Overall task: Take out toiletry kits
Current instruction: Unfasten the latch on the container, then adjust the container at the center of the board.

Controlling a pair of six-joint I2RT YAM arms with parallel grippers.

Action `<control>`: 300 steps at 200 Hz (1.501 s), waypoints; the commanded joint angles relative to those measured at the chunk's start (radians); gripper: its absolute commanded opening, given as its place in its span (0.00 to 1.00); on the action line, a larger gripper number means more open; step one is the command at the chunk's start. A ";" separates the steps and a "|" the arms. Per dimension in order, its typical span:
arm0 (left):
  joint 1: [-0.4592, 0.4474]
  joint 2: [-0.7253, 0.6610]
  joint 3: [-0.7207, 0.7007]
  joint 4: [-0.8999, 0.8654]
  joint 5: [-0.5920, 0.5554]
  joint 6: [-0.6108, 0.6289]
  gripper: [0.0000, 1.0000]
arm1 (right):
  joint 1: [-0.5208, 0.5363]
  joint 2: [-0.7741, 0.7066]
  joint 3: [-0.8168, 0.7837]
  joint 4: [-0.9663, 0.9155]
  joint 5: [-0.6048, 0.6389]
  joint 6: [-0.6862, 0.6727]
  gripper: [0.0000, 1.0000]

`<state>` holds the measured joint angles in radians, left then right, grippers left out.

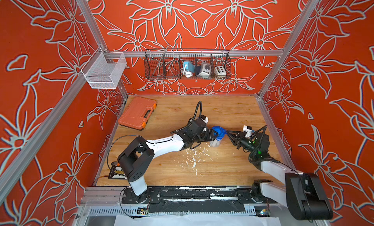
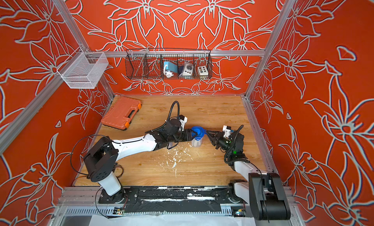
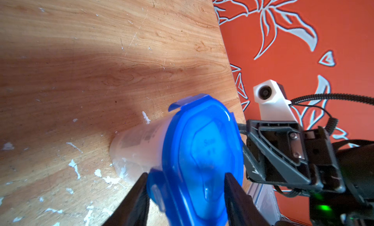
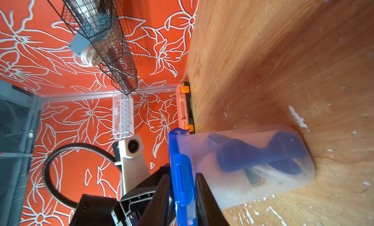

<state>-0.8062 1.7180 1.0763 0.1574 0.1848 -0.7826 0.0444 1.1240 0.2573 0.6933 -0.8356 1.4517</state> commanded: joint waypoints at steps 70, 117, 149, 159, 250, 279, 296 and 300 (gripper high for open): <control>-0.023 0.028 0.157 -0.354 -0.059 0.107 0.69 | -0.020 -0.198 0.287 -1.029 0.194 -0.632 0.42; -0.017 0.008 0.191 -0.395 -0.125 0.177 0.72 | 0.010 -0.252 0.398 -1.264 0.318 -0.852 0.37; -0.004 0.060 0.278 -0.404 -0.119 0.241 0.71 | 0.083 -0.186 0.452 -1.328 0.387 -0.892 0.36; 0.002 0.080 0.304 -0.417 -0.122 0.251 0.69 | 0.103 -0.157 0.462 -1.316 0.384 -0.889 0.37; 0.015 0.078 0.237 -0.377 -0.064 0.276 0.62 | 0.144 0.038 0.542 -1.158 0.334 -0.828 0.38; 0.016 0.075 0.223 -0.372 -0.055 0.273 0.62 | 0.144 0.097 0.575 -1.119 0.305 -0.807 0.38; 0.016 0.068 0.214 -0.368 -0.047 0.269 0.62 | 0.144 0.130 0.602 -1.112 0.310 -0.807 0.38; 0.016 0.066 0.210 -0.366 -0.045 0.267 0.62 | 0.143 0.137 0.609 -1.112 0.314 -0.808 0.38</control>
<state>-0.7918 1.7927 1.3251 -0.1402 0.1307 -0.5236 0.1829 1.2270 0.8085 -0.4622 -0.5091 0.6247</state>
